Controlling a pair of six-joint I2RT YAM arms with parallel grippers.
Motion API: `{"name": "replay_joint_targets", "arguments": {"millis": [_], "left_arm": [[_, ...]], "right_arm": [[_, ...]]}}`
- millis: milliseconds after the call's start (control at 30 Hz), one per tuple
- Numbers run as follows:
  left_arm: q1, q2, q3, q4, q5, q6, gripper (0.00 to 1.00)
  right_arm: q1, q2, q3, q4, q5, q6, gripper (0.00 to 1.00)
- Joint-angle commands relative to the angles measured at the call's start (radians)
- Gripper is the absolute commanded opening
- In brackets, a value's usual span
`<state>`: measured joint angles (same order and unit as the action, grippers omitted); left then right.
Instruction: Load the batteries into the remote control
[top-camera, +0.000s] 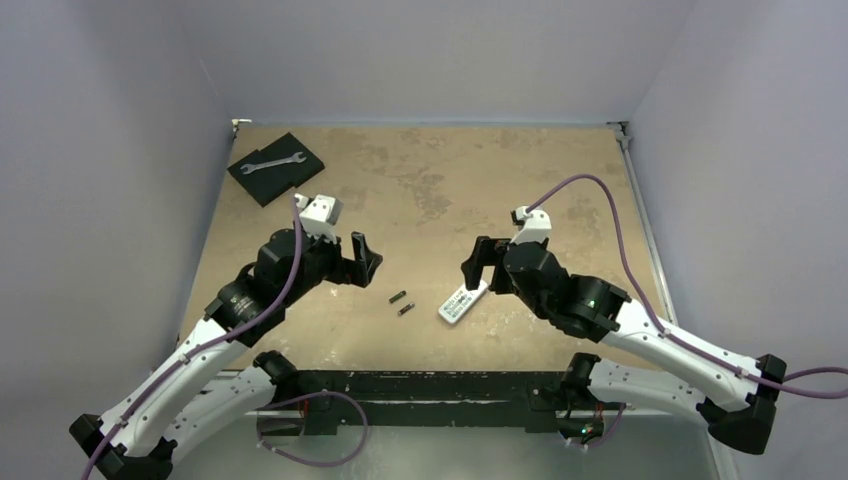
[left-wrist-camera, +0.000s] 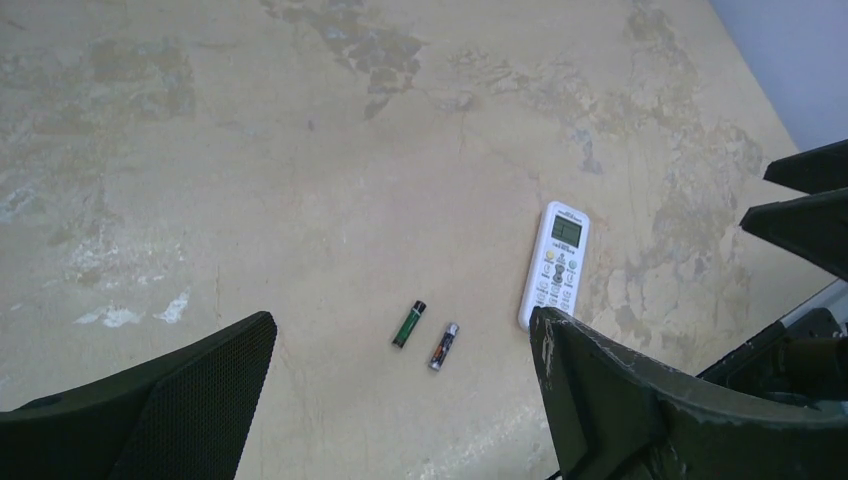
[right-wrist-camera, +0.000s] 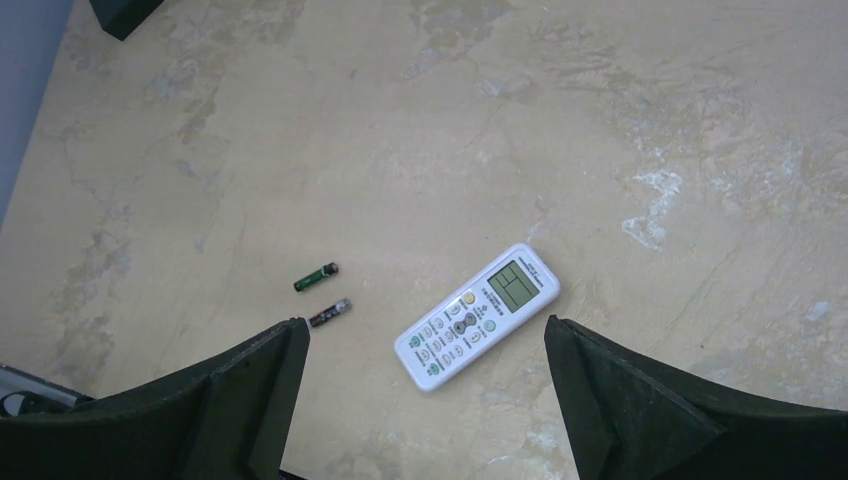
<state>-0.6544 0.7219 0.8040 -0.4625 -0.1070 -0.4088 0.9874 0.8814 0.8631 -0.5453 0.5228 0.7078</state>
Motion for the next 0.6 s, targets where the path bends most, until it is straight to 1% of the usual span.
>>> {"name": "replay_joint_targets", "arguments": {"millis": [0,167,567], "left_arm": [[0.005,-0.012,-0.018,-0.023,0.019,-0.002,0.99],[0.005,-0.015,-0.022,-0.022,0.019,-0.004,0.99],[0.005,-0.018,-0.019,-0.037,-0.002,-0.01,0.99]], "right_arm": [[0.0,-0.006,0.043,-0.064,-0.004,0.069,0.99],[0.0,-0.014,0.038,-0.047,-0.015,0.088,0.99],[0.001,0.126,0.079,-0.103,-0.021,0.148,0.99]]}}
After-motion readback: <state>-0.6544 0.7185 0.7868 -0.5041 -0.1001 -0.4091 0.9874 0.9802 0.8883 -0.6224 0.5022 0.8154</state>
